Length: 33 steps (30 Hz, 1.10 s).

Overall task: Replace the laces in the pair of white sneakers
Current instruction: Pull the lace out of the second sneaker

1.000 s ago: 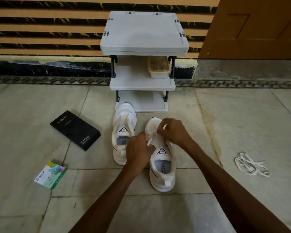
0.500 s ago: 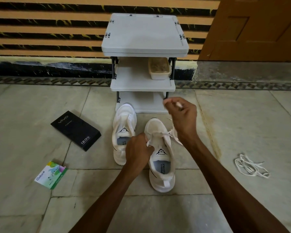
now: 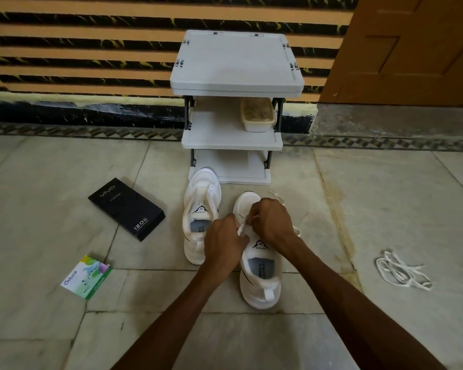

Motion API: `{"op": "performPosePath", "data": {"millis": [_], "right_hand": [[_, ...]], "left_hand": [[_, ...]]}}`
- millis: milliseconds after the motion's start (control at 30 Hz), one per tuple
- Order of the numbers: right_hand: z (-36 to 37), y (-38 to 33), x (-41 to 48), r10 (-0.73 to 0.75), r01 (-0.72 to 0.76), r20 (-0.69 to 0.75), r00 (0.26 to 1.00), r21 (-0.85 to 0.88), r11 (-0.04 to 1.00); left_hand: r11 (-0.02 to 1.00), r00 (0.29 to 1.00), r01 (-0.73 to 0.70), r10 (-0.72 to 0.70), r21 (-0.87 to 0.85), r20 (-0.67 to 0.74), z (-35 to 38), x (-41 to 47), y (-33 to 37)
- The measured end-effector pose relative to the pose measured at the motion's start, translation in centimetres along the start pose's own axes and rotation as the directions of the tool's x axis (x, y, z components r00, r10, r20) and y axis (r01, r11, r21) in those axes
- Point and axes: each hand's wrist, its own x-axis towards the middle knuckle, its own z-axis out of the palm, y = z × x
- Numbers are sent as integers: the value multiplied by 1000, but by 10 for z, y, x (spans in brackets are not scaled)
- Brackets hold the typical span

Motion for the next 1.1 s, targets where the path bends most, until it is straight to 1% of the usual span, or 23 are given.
{"op": "performPosePath", "data": {"millis": [67,133,267,400,500,533,567,600,633,667,700,733,767,800,833,867,900,933,967,1033,1100], "right_hand": [[1,2,1,23,-23,2,1000,38,999],[4,2,2,22,-22,2,1000,33,999],[11,1,7,60,-60,15,998,10,998],[20,2,9,90,-90,28,996,2,996],[21,9,11,101,-104,57,993,65,992],[19,12,11,99,-106,65,993,102,989],[15,15,10,109,-116,53,993,175,978],[10,17,10,136,-138,25,990,287,948],[4,19,10,189,-169,-2,982,439,883],[-3,20,8,257,-199,-4,966,618,761],[-11,22,6,306,-222,33,951,762,608],[-17,23,6,317,-225,67,946,838,497],[-21,24,5,297,-212,66,953,843,494],[-23,25,6,262,-196,42,964,778,596],[-23,25,5,217,-186,31,976,642,744],[-22,23,4,164,-168,49,985,460,872],[-19,20,2,124,-142,83,989,286,948],[-14,17,0,97,-116,116,988,162,980],[-11,15,-2,88,-101,133,987,93,990],[-9,11,-3,76,-82,101,992,56,995],[-12,10,-1,94,-96,36,995,71,993]], "left_hand": [[999,1000,-8,8,33,1,1,0,1],[998,1000,-16,15,69,17,1,1,3],[997,997,-3,-3,80,81,-1,4,6],[997,999,16,-20,78,49,1,1,6],[996,999,27,-29,80,24,3,0,7],[996,999,28,-31,81,28,4,0,6],[996,999,27,-30,81,35,5,0,6],[996,999,24,-27,82,41,5,0,6],[996,999,20,-24,85,45,6,1,5],[996,999,15,-19,86,49,6,1,4],[996,999,10,-15,86,52,7,2,3],[997,998,10,-14,82,54,8,2,3],[997,998,13,-17,77,56,8,2,2],[997,998,20,-24,70,60,8,3,2],[998,997,27,-31,64,67,8,3,2],[998,996,32,-37,60,78,9,3,2],[998,995,35,-40,55,94,9,4,2],[998,993,41,-47,48,112,8,5,1],[998,990,46,-51,39,133,8,6,1],[998,983,50,-54,25,177,6,8,-1],[998,977,52,-55,17,208,5,9,-2]]}}
